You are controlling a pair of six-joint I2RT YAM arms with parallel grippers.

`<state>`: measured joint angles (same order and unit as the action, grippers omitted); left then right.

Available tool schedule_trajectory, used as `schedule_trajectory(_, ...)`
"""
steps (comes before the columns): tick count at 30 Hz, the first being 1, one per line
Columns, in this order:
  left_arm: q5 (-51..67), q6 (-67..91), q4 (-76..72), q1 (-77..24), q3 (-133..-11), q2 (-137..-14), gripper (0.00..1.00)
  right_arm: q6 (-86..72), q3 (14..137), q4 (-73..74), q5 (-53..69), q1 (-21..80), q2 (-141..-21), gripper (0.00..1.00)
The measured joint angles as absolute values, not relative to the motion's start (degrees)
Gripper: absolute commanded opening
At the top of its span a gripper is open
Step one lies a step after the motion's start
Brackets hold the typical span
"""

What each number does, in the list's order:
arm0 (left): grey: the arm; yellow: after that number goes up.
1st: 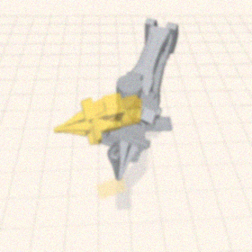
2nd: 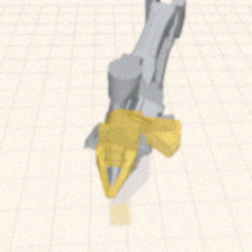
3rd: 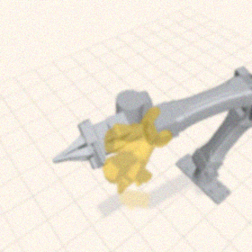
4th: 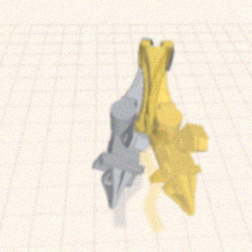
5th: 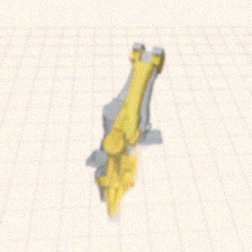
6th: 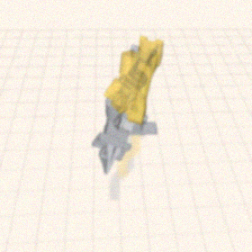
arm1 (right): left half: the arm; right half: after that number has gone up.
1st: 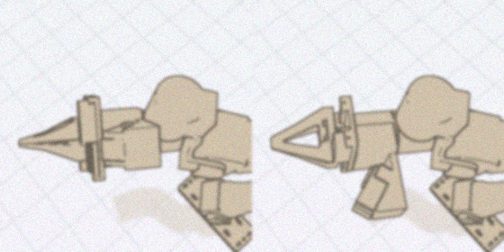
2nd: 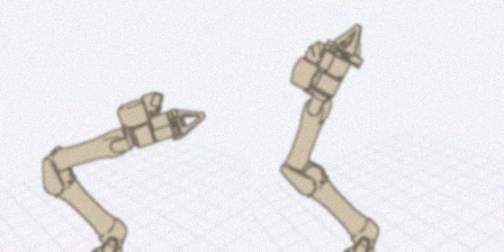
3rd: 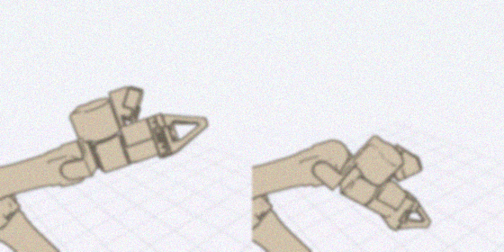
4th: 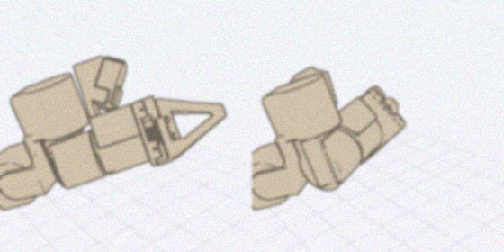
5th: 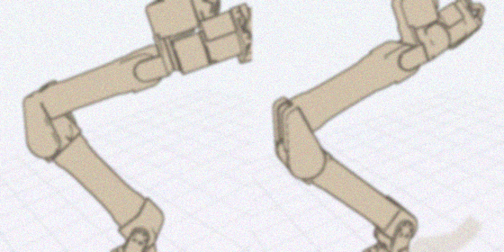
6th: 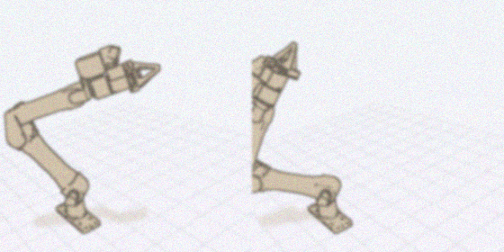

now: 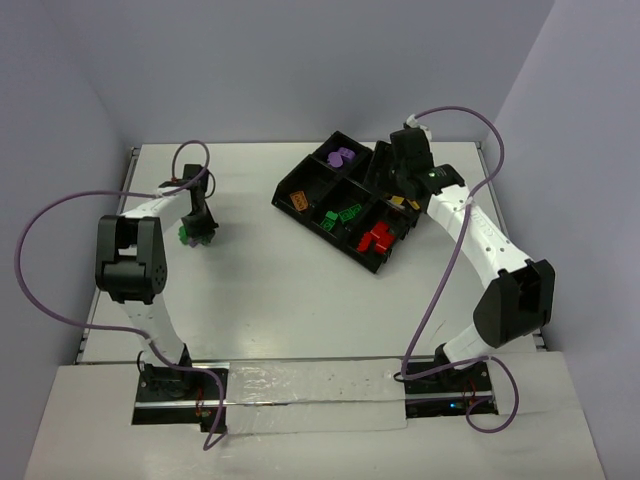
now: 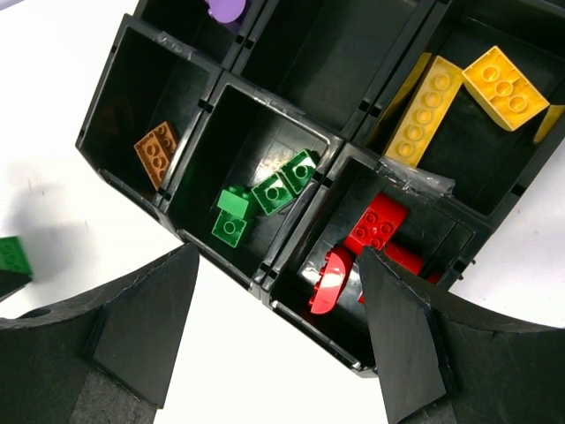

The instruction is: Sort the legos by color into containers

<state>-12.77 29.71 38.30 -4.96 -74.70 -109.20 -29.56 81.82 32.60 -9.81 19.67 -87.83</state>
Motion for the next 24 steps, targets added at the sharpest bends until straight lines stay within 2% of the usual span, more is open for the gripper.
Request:
schedule_trajectory(13, -9.26, 29.74, 43.12, -17.57, -78.4, -104.5, 0.0, -29.49, 81.82, 32.64, -9.2, 20.12, -87.6, 0.8)
schedule_trajectory(24, 16.79, 30.49, 38.73, -18.37, -83.39, -91.81, 0.0, -27.76, 86.96, 35.5, 4.8, 20.52, -88.12, 0.81)
